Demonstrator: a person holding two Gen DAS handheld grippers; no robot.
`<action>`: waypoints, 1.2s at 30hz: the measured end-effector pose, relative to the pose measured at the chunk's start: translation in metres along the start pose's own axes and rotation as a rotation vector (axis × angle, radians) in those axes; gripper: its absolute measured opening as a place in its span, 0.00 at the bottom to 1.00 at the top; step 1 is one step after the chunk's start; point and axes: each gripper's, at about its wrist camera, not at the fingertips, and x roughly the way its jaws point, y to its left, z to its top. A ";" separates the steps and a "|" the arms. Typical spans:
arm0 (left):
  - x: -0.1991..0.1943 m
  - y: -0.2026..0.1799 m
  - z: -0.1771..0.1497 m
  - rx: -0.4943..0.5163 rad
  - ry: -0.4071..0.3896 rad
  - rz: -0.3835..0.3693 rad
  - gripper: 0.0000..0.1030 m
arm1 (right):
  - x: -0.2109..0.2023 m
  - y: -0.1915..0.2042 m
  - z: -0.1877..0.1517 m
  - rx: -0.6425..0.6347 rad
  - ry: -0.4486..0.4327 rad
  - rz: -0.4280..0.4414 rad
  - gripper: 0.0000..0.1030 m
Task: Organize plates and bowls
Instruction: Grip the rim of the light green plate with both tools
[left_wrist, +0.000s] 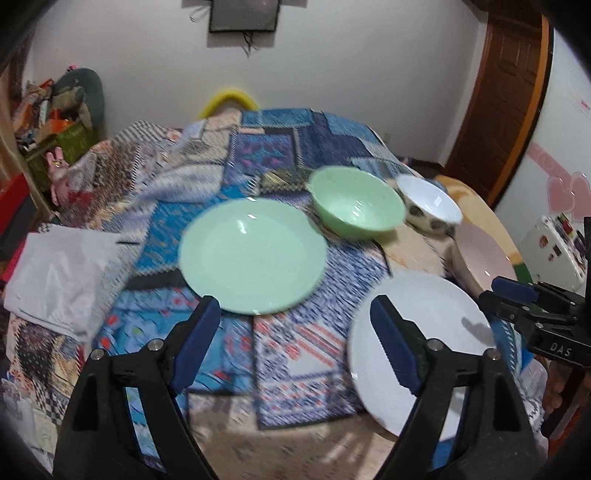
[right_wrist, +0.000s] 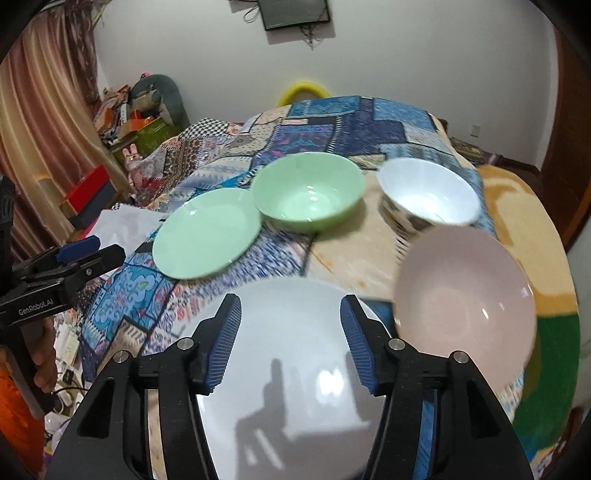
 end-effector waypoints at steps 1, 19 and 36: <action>0.002 0.005 0.003 -0.002 -0.003 0.009 0.82 | 0.006 0.003 0.003 -0.005 0.006 0.006 0.52; 0.098 0.107 0.032 -0.077 0.126 0.056 0.87 | 0.111 0.037 0.038 -0.047 0.170 0.030 0.52; 0.162 0.137 0.039 -0.087 0.202 -0.026 0.23 | 0.136 0.048 0.041 -0.077 0.230 0.057 0.25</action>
